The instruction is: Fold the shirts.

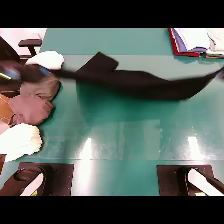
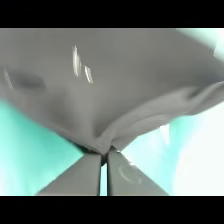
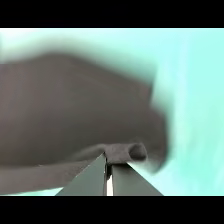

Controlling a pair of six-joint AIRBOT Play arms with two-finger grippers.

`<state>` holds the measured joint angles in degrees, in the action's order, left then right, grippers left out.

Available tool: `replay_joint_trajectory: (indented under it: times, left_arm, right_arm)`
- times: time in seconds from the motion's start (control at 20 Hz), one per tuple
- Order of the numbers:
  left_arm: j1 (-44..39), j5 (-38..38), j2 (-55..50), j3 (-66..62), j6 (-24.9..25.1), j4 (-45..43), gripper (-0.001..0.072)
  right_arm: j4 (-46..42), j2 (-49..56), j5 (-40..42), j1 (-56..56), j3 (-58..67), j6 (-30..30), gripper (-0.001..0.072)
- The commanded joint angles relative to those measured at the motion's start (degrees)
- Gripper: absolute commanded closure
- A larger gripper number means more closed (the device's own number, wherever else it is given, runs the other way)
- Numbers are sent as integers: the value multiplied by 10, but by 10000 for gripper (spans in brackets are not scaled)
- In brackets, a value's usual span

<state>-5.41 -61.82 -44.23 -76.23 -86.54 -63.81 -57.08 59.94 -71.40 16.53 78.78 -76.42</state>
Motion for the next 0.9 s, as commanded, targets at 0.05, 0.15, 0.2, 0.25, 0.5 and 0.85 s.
replay_joint_trajectory:
  times: [0.05,0.15,0.2,0.25,0.5,0.85]
  left_arm:
    - [0,-10,21,-276,-17,-59,684]
    - [0,2,21,-353,-28,-59,685]
    - [0,12,21,-383,-34,-59,684]
    - [0,27,21,-403,-35,-63,685]
    - [0,31,-11,-417,-52,-98,685]
    - [0,-156,-236,-355,-57,-109,682]
  right_arm:
    - [-2,-98,-6,0,195,0,696]
    - [-22,-120,-7,0,259,-6,697]
    - [-36,-127,-9,0,285,-17,697]
    - [-51,-131,-17,0,307,-24,697]
    - [-61,-76,-122,0,431,-56,698]
    - [-105,47,-181,-50,301,-93,698]
